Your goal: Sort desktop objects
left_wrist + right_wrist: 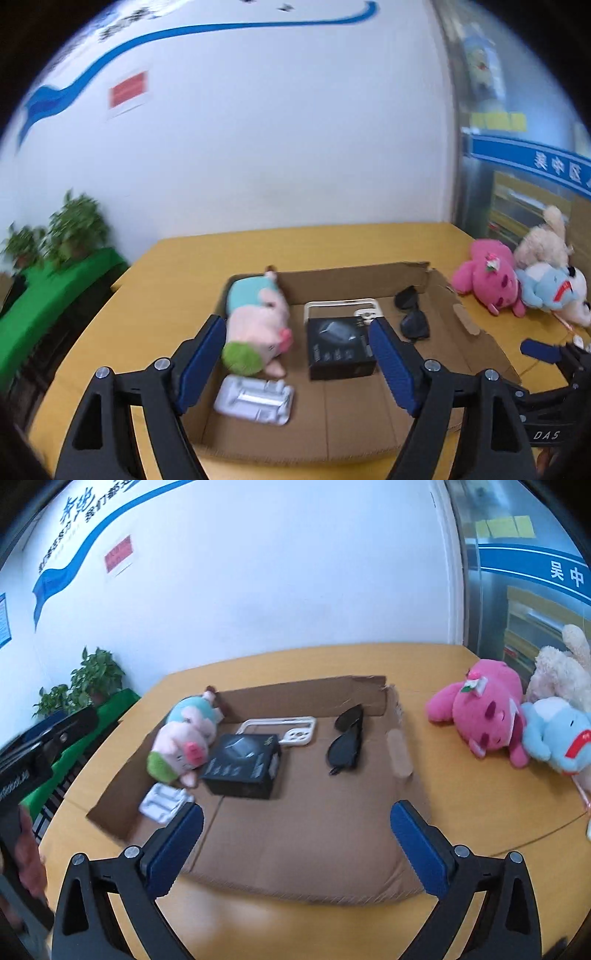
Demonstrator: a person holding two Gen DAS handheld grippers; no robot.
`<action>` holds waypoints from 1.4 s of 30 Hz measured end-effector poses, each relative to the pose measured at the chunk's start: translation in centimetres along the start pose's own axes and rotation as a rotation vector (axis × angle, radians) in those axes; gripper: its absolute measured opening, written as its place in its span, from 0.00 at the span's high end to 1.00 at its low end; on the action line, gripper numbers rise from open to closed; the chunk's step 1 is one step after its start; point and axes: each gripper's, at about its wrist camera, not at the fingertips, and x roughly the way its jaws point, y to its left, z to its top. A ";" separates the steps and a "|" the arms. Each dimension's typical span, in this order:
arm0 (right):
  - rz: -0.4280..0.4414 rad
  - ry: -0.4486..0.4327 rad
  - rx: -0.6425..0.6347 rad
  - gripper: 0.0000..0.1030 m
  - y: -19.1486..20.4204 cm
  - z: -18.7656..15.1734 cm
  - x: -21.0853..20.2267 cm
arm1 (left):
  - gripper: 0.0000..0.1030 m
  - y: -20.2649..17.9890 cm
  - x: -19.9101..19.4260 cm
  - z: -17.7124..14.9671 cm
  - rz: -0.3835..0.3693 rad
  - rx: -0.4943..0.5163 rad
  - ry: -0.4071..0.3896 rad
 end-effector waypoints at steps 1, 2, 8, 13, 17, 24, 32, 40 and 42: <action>-0.012 0.004 -0.016 0.00 0.5 -0.5 -0.1 | 0.22 0.3 -0.7 -0.8 0.020 -0.016 -0.006; -0.028 0.012 -0.029 0.00 1.1 -0.8 -0.1 | 0.22 0.5 -1.3 -1.5 0.033 -0.019 -0.008; -0.011 0.038 -0.028 0.00 3.2 -2.3 -0.5 | 0.22 1.8 -3.4 -3.5 0.046 -0.031 0.023; -0.019 0.048 -0.053 0.00 4.7 -3.1 -1.1 | 0.19 3.0 -4.5 -4.5 0.060 -0.055 0.018; -0.039 0.055 -0.071 0.00 5.4 -3.7 -1.3 | 0.18 3.4 -4.8 -4.9 0.066 -0.058 0.020; -0.043 0.067 -0.062 0.00 5.6 -4.2 -1.1 | 0.17 3.0 -4.1 -5.4 0.051 -0.026 0.072; -0.063 0.057 -0.058 0.00 5.2 -4.2 -1.3 | 0.17 2.4 -3.5 -6.3 0.050 -0.013 0.104; -0.058 0.059 -0.051 0.00 4.8 -4.6 -1.2 | 0.15 2.1 -3.0 -6.6 0.015 -0.004 0.125; -0.058 0.058 -0.053 0.00 4.9 -4.7 -1.2 | 0.14 2.1 -2.9 -6.7 0.012 -0.008 0.127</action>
